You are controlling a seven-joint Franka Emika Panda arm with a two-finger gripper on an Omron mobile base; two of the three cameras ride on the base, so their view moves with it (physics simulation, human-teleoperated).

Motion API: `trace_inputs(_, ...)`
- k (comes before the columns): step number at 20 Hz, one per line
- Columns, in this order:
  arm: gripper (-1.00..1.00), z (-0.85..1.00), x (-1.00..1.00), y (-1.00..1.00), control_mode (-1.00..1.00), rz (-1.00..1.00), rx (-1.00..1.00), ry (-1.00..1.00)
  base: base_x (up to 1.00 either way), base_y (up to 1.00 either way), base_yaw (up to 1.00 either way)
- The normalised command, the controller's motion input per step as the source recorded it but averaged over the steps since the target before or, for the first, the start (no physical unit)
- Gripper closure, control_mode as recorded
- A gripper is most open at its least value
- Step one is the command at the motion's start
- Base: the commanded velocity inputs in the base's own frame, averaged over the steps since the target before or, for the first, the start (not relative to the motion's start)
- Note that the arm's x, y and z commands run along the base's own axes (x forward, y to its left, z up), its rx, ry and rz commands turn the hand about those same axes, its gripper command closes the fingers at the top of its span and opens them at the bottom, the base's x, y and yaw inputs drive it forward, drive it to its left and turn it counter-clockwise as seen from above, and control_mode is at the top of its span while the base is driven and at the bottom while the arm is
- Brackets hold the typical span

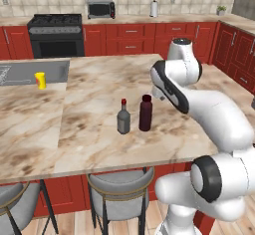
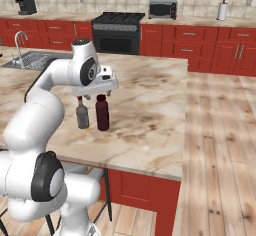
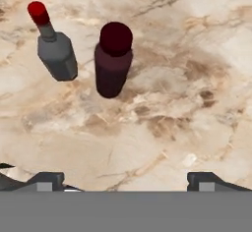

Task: Place the drinks on the dining counter in a tight cluster.

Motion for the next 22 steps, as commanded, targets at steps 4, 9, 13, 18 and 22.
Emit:
trace_inputs(4, -1.00, 0.53, -1.00, -0.16, -1.00, -0.34, 0.16, -0.12, 0.00, 0.00, 0.00)
trace_inputs(9, -1.00, 0.59, -1.00, -0.05, -1.00, -0.23, 0.09, -0.27, 0.00, 0.00, 0.00)
trace_inputs(13, -1.00, 0.38, -1.00, 0.00, -1.00, -0.12, 0.00, -0.45, 0.00, 0.00, 0.00)
trace_inputs(18, -1.00, 0.01, -0.78, -0.01, -1.00, -0.14, 0.00, -0.10, 0.00, 0.00, 0.00)
trace_inputs(22, -1.00, -0.01, -0.25, 0.00, -1.00, -0.05, 0.02, 0.00, 0.00, 0.00, 0.00)
